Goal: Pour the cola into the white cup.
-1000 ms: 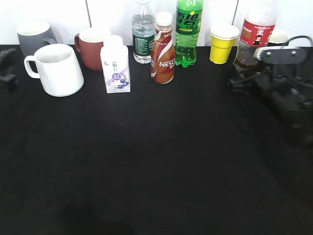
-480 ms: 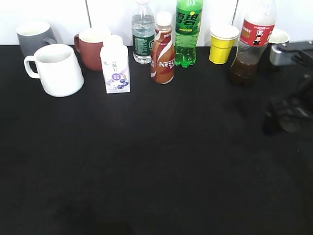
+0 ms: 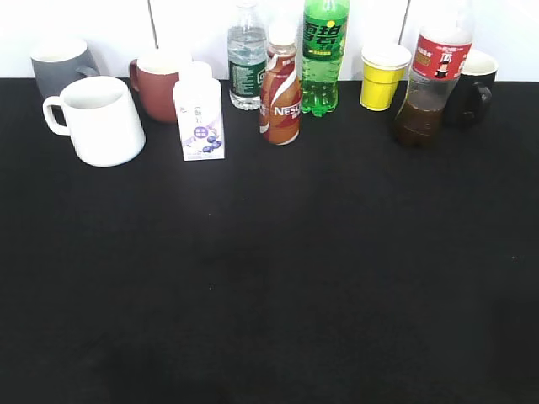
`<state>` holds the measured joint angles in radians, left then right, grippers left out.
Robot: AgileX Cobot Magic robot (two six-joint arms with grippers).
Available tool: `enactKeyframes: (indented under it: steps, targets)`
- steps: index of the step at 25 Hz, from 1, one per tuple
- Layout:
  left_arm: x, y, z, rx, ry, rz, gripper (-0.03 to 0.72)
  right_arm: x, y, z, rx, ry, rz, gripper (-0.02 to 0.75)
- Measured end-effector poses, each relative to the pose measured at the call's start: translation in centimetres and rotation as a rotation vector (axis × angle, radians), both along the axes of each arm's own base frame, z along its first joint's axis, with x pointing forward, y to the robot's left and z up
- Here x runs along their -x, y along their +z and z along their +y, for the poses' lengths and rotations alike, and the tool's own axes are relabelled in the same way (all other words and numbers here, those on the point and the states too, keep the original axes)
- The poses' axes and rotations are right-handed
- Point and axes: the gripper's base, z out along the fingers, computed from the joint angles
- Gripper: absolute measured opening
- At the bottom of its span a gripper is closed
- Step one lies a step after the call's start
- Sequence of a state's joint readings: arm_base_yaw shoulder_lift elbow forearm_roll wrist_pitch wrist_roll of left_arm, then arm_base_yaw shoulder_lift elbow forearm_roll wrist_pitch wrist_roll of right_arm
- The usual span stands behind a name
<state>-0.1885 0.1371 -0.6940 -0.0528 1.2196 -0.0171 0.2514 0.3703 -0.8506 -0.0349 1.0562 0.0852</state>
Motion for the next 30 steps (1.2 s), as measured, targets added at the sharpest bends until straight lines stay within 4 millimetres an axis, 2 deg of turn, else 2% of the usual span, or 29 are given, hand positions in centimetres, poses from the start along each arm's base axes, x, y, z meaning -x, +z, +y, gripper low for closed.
enactKeyframes:
  steps: [2,5,6,10,17,20,25,30]
  targets:
    - [0.8,-0.5,0.4,-0.013,0.038,-0.04,0.396,2.3,-3.2,-0.8,0.016,-0.025,0.016,0.592]
    - [-0.6,-3.3,0.3,-0.044,0.051,0.051,0.396,2.1,-8.3,-0.8,0.038,-0.029,0.104,0.592]
    - [-0.8,-3.2,0.3,-0.039,0.051,0.023,0.396,1.7,-9.0,-0.7,0.038,-0.027,0.1,0.592]
    - [-1.7,-3.6,0.1,-0.027,0.052,-0.03,0.396,1.4,-9.2,-0.6,0.035,-0.025,0.083,0.592]
    - [-1.7,-3.6,0.1,-0.026,0.053,-0.037,0.393,1.4,-9.2,-0.6,0.034,-0.025,0.083,0.592]
    - [-1.7,-3.6,0.1,-0.026,0.053,-0.037,0.358,1.4,-9.2,-0.6,0.035,-0.024,0.082,0.592]
    - [-1.8,-3.6,0.2,-0.026,0.081,-0.037,0.243,1.6,-9.2,-0.7,0.032,-0.04,0.074,0.592]
    - [-1.4,-3.6,0.2,-0.026,0.217,-0.055,0.23,2.9,-9.1,-1.0,0.011,-0.253,-0.002,0.592]
